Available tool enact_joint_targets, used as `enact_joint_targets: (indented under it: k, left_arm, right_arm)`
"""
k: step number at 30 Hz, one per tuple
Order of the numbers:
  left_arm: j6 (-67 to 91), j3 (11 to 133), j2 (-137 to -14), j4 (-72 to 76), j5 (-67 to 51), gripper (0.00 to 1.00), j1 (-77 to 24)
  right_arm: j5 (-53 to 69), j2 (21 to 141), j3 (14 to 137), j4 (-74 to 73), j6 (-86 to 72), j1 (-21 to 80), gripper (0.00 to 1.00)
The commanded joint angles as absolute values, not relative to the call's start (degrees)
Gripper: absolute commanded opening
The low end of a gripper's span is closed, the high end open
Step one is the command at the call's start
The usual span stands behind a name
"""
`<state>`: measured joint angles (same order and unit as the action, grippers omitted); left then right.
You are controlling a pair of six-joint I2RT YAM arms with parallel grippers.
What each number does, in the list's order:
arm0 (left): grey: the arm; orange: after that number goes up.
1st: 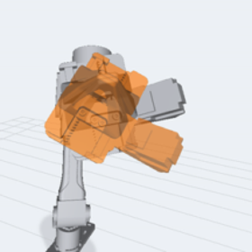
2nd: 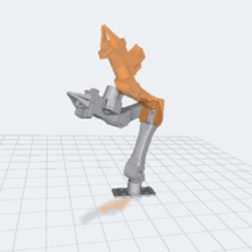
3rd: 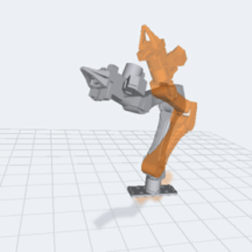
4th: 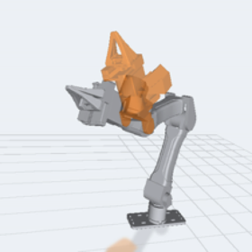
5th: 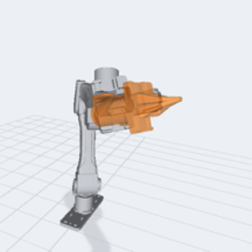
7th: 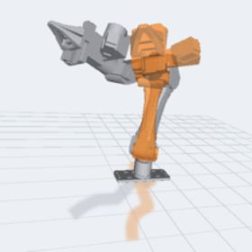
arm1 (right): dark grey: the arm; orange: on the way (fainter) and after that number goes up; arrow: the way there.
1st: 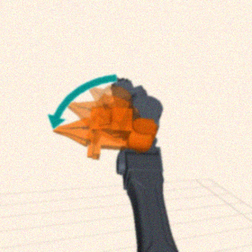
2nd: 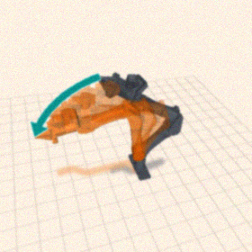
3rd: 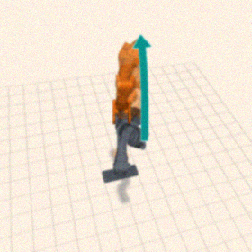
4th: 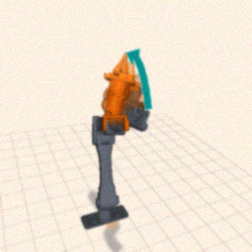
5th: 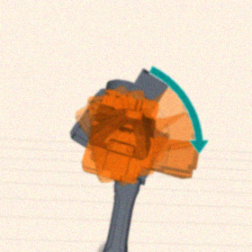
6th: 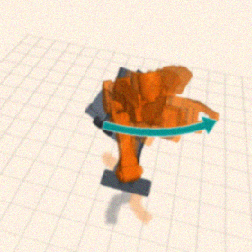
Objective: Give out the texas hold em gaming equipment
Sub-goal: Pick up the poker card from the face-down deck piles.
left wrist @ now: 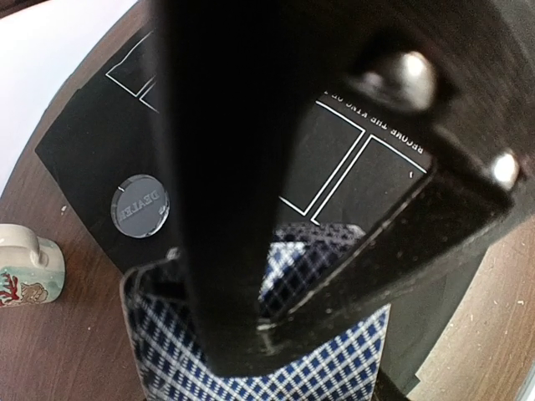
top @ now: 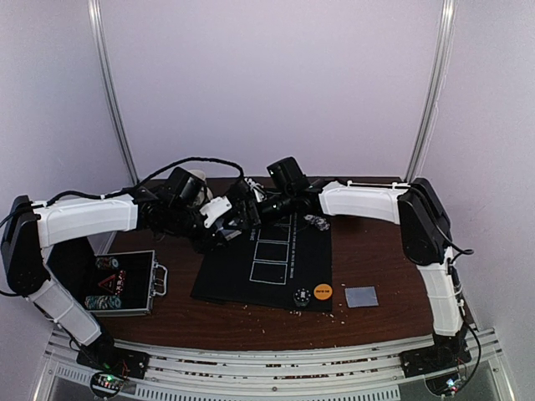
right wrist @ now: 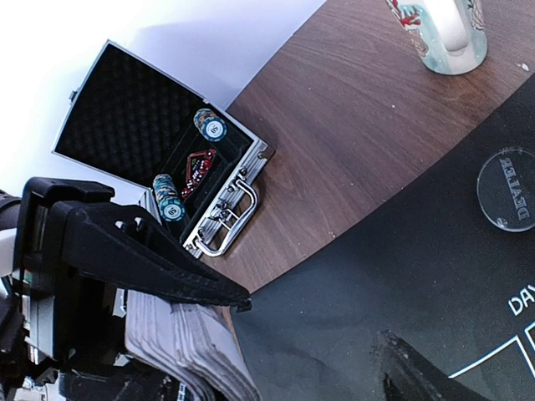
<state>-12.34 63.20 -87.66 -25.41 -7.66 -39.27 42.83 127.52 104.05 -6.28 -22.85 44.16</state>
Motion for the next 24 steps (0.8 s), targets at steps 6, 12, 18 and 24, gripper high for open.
enact_joint_targets:
  k: [6, 12, 18, 24]
  left_arm:
    - [-13.09, 63.28, -87.54, -23.61, -7.84, 0.46, -39.24]
    - [-13.18, 63.20, -87.52, -23.60, -7.71, 0.46, -39.34]
    - [-13.18, 63.28, -87.54, -23.60, -7.70, 0.46, -39.29]
    - [-13.18, 63.19, -87.62, -23.56, -7.62, 0.46, -39.29]
  right_arm:
    - [34.88, 122.61, 103.55, -13.97, -19.25, 43.84, 0.63]
    - [36.24, 122.61, 105.09, -15.95, -18.83, 43.92, 0.49]
    - [36.63, 121.90, 106.36, -17.97, -18.50, 44.00, 0.29]
    - [35.44, 120.37, 105.64, -19.49, -17.92, 44.00, 0.01]
